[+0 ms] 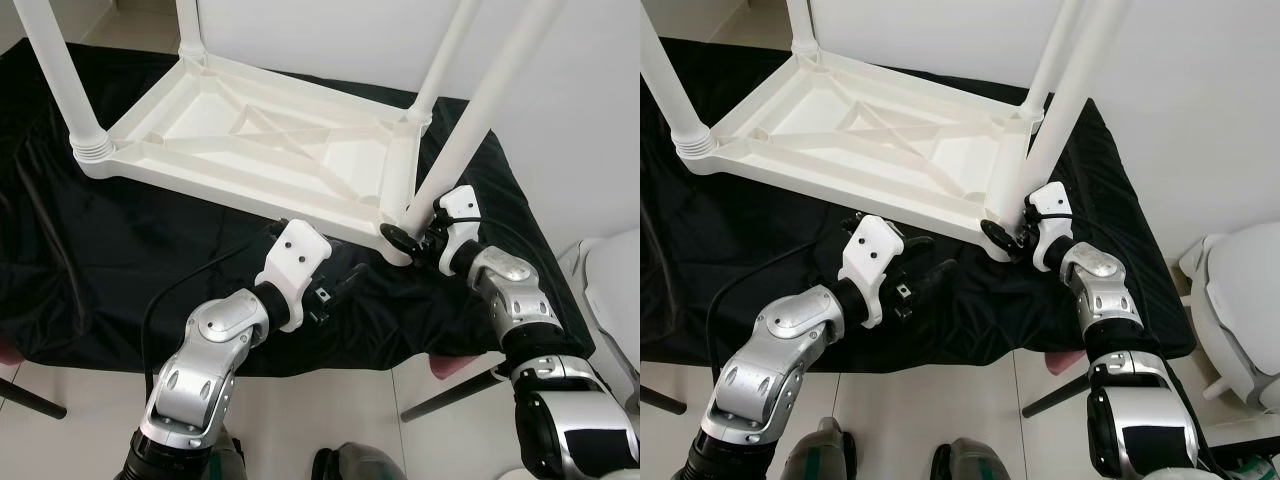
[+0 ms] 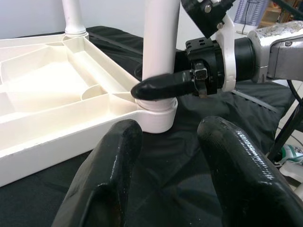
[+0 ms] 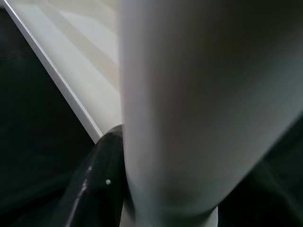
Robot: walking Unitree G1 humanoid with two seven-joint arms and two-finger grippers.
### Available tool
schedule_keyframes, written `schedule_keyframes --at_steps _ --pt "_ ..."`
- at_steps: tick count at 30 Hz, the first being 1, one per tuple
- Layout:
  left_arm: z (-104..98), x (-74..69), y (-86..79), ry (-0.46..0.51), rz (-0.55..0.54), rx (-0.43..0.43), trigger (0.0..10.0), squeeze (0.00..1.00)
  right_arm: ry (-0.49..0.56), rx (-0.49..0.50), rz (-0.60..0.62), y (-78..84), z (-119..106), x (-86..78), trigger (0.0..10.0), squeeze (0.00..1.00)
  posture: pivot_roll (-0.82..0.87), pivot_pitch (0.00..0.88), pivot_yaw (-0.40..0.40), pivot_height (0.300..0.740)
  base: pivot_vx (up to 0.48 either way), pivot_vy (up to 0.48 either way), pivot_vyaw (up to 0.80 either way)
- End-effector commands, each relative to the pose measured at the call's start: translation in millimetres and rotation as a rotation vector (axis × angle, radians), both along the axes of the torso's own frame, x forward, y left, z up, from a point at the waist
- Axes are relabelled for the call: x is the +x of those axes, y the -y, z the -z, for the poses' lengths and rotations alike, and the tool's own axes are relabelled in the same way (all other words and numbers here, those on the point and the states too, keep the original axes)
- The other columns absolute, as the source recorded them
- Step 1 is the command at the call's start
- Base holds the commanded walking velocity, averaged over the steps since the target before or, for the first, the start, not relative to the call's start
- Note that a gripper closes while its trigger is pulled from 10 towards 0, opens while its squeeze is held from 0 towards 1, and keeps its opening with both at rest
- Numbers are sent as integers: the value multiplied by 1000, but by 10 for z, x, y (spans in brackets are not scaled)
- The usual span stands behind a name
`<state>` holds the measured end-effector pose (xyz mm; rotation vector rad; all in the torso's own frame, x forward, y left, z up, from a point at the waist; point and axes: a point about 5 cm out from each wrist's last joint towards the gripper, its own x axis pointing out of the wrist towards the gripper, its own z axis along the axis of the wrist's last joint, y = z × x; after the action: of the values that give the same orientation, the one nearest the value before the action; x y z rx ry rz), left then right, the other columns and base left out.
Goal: Building children table
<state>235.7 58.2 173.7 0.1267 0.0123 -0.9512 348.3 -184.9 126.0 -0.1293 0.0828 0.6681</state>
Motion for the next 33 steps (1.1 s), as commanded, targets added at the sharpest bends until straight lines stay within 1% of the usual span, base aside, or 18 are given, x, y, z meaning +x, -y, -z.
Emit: schedule_keyframes --at_steps 1,6,11,12,14,19,21,22,23,25,28,29,30,31,33 --pt "-25 25 -7 17 -81 -7 10000 0 -65 -20 -40 -27 147 -34 0 0 38 25 -118 740 0 0 0" --pt "-27 25 -6 18 -81 -7 10000 0 -85 13 -36 -19 176 -38 0 0 41 30 -119 740 0 0 0" --pt "-26 24 -3 16 -78 -8 10000 0 -74 25 -26 -21 175 -37 0 0 41 30 -119 740 0 0 0" --pt "-27 24 -3 16 -76 -9 10000 0 -67 39 -1 -27 160 -25 10000 0 36 33 -114 740 0 0 0" --pt "-29 25 -1 17 -74 -8 10000 0 -47 60 54 -55 129 1 10000 0 36 33 -114 740 0 0 0" --pt "-30 28 2 16 -74 -10 10000 0 -19 72 112 -100 99 20 10000 0 36 33 -114 740 0 0 0" --pt "-27 27 5 15 -73 -11 10000 0 -12 61 194 -153 103 27 10000 0 34 33 -118 740 0 0 0" --pt "-26 25 4 14 -73 -11 10000 0 -18 56 221 -167 114 28 10000 0 34 33 -118 740 0 0 0" --pt "-26 25 4 14 -73 -11 10000 0 -18 56 221 -167 114 28 10000 0 34 33 -118 740 0 0 0" --pt "-23 20 3 13 -73 -10 10000 0 -28 81 289 -194 119 21 10000 0 33 33 -117 740 0 0 0" --pt "-23 20 3 13 -73 -10 10000 0 -28 81 289 -194 119 21 10000 0 33 33 -117 740 0 0 0" --pt "-20 16 1 12 -72 -10 10000 0 -23 95 323 -213 116 9 10000 0 30 32 -115 740 0 0 0" --pt "-14 14 5 9 -68 -10 10000 0 -15 116 409 -237 118 -15 10000 0 22 32 -110 740 0 0 0" --pt "-14 14 5 9 -68 -10 10000 0 -15 116 409 -237 118 -15 10000 0 22 32 -110 740 0 0 0" --pt "-1 13 11 5 -62 -8 10000 0 10 127 538 -267 121 -68 10000 0 17 30 -104 740 0 0 0"
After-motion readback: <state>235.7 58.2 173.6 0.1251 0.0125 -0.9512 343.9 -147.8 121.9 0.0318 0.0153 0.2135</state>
